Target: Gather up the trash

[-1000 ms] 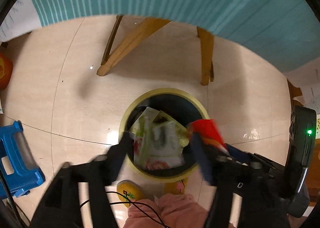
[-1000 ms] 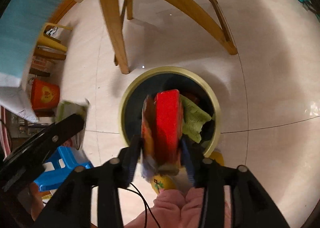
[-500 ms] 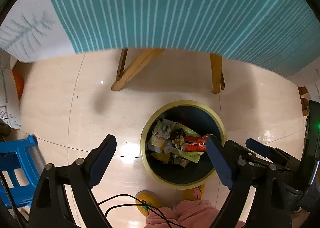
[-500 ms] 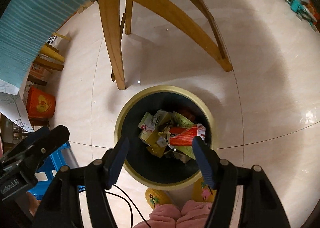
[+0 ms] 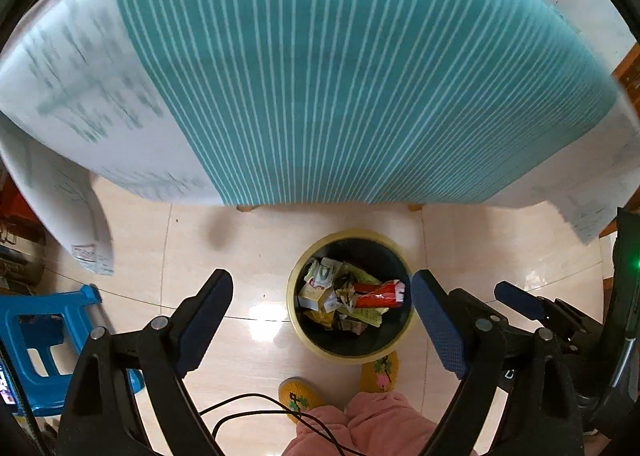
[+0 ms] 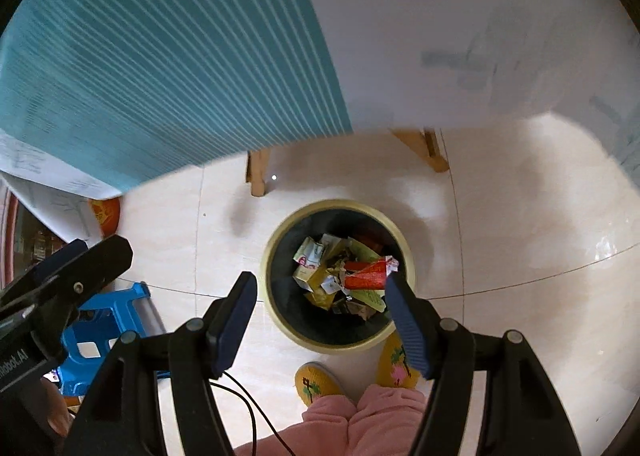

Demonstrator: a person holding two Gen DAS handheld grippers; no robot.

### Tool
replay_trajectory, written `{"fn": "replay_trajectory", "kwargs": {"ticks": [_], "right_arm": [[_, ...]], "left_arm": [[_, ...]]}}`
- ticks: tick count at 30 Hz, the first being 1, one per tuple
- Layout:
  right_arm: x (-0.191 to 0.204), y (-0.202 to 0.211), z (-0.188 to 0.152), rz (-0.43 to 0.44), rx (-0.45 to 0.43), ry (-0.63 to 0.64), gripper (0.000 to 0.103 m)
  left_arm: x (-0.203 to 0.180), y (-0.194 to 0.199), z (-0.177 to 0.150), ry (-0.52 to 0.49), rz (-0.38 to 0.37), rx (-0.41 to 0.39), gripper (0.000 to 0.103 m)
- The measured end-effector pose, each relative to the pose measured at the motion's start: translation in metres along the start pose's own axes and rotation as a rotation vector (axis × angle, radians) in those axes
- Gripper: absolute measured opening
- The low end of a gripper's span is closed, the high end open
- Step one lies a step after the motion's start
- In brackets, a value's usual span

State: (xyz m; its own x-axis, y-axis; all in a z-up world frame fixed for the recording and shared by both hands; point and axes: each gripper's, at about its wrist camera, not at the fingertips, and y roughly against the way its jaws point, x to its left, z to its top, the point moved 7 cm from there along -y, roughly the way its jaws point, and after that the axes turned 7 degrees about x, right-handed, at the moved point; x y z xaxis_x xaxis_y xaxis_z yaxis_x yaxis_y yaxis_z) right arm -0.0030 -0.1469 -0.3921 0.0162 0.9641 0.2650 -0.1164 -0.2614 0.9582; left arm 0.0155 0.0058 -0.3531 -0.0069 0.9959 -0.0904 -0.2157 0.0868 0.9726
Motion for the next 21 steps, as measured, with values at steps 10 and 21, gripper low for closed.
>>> {"fn": "replay_trajectory", "kwargs": {"ticks": [10,21], "right_arm": [[0.022,0.103,0.013,-0.01,-0.058,0.01,0.067],[0.052,0.207,0.027,-0.013,-0.168,0.065,0.067]], "left_arm": [[-0.004,0.11,0.021,-0.005,-0.005,-0.034,0.089],[-0.011,0.222,0.039,-0.039,0.03,-0.151,0.089]]}}
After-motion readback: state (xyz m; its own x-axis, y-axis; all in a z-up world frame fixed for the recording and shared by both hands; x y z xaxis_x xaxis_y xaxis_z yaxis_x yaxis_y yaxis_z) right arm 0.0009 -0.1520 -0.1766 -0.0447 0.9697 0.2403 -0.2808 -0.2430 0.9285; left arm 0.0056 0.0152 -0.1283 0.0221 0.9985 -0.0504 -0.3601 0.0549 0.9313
